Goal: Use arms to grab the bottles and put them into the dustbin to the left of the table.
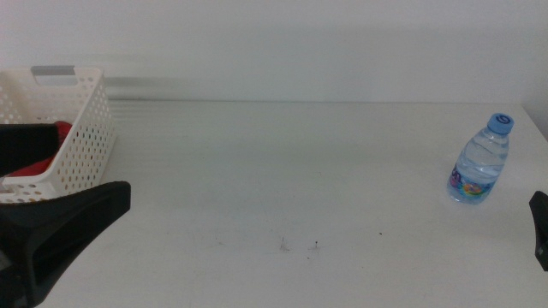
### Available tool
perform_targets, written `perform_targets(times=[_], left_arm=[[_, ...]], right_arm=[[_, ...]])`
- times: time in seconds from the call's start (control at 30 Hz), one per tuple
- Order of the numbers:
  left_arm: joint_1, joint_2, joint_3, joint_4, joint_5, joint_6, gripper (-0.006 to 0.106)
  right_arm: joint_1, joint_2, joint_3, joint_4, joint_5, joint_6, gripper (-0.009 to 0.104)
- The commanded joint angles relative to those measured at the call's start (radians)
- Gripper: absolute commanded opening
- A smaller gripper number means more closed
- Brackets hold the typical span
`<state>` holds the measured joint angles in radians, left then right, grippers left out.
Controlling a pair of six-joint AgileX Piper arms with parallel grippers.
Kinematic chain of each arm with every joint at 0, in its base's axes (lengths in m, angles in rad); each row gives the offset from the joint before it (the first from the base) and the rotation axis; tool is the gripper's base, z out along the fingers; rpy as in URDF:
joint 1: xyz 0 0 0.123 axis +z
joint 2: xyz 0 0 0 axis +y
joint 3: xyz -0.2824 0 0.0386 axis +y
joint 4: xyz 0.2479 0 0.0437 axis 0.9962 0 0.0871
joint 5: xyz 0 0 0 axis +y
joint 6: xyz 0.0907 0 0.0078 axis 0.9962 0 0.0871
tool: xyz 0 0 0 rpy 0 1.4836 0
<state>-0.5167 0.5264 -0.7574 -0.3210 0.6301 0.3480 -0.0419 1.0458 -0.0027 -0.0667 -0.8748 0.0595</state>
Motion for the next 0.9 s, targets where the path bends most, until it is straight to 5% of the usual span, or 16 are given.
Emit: perform_targets(times=[0.0,0.43,0.87], left_arm=[[-0.002,-0.003,0.001,-0.005,-0.013,-0.01,0.094],[-0.002,-0.003,0.001,-0.005,-0.013,-0.009,0.094],[-0.002,-0.003,0.001,-0.005,-0.016,-0.009,0.094]], right_arm=[[-0.009,0.021,0.003,-0.006,-0.038,0.005,0.093],[-0.009,0.284,0.003,-0.065,-0.278,-0.072,0.093],[-0.009,0.555,-0.172,-0.126,-0.275,-0.124,0.093]])
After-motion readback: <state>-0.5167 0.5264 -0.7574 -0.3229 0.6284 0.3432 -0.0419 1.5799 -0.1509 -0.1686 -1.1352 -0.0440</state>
